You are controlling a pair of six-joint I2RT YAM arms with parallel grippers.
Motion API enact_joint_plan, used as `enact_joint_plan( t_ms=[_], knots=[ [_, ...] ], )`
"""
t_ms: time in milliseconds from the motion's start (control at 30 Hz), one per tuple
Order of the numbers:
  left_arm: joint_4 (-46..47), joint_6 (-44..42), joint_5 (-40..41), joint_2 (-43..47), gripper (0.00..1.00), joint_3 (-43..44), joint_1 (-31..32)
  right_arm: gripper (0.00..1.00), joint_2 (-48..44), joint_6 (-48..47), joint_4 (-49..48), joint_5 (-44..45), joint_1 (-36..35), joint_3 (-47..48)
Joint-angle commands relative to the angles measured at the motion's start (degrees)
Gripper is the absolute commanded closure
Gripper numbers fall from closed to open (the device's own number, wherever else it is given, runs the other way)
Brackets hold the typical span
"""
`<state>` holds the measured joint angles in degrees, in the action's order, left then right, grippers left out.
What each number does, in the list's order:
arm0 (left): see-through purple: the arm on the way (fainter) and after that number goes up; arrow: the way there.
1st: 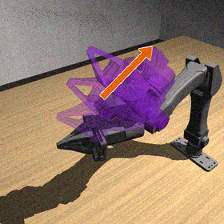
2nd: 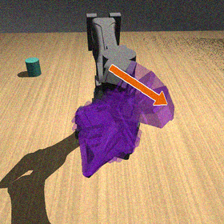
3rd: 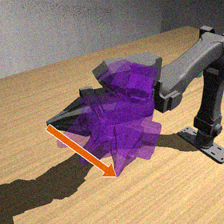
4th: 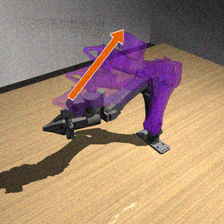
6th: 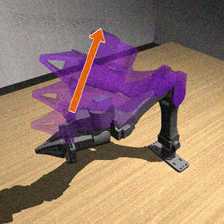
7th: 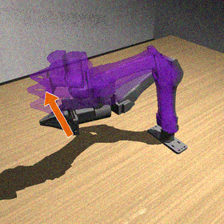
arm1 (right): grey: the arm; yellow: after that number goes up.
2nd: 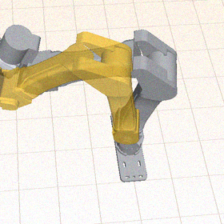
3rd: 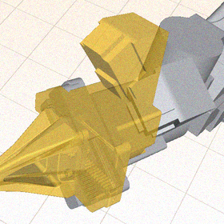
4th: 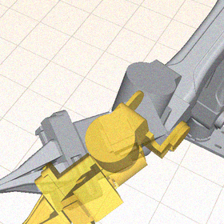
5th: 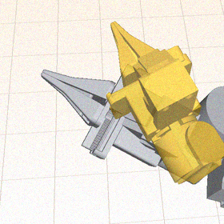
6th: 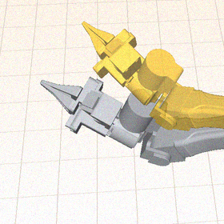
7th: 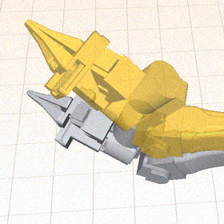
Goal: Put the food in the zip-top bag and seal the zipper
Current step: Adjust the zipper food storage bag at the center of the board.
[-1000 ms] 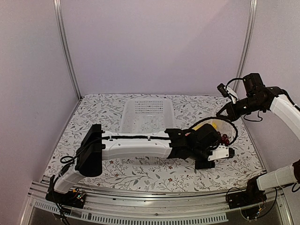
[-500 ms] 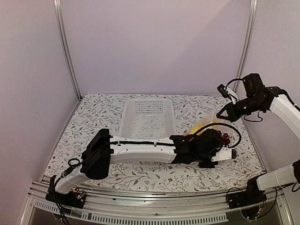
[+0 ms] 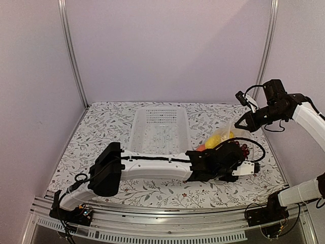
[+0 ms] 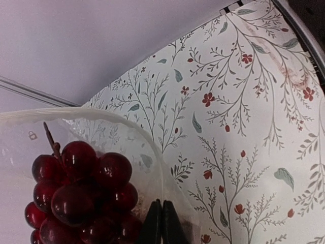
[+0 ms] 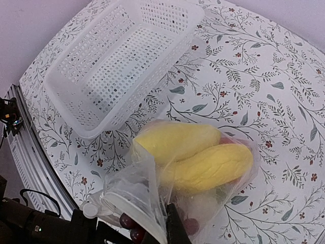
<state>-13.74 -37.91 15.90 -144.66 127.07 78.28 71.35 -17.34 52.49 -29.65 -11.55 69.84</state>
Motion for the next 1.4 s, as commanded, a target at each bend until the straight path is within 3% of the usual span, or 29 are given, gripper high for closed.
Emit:
enact_joint_plan(
  t_ms=[0, 333, 467, 500, 700, 967, 1067, 1233, 1367],
  knots=[
    [1.6, -1.1, 1.7, 5.0, 1.00, -1.5, 1.6, 1.00, 0.0, 0.3, 1.1, -0.5, 0.2, 3.4],
    [-6.9, 4.6, 4.3, 18.5, 1.00, -3.9, 2.1, 1.00, -0.3, 1.8, 2.5, 9.3, 0.2, 8.6],
    [-10.3, 7.6, 3.5, 19.1, 1.00, -4.7, 0.9, 1.00, -0.6, 0.2, 4.5, 4.3, 0.2, 9.8],
    [-9.9, 8.4, 4.3, 18.2, 1.00, -5.5, 0.1, 1.00, -1.6, -1.4, 5.2, -0.4, 0.2, 8.6],
    [-5.2, 10.1, 4.5, 17.1, 1.00, -9.3, -1.9, 1.00, -2.7, -3.4, 5.4, -6.8, 0.2, 1.3],
    [3.4, 12.5, 2.8, 19.5, 1.00, -19.0, -3.9, 0.99, -0.6, -3.9, 1.6, -6.0, 0.2, -2.3],
    [8.6, 12.6, 1.6, 22.1, 1.00, -23.0, -4.1, 0.91, -0.5, -3.3, 1.2, -4.3, 0.2, -1.0],
    [12.8, 12.8, 1.0, 22.2, 1.00, -23.8, -4.8, 0.67, -2.4, -4.1, 4.3, -1.9, 0.2, 3.2],
    [12.8, 13.1, 0.7, 23.6, 1.00, -22.7, -3.8, 0.59, -7.7, -5.3, 6.5, -1.1, 0.2, 5.9]
  ],
)
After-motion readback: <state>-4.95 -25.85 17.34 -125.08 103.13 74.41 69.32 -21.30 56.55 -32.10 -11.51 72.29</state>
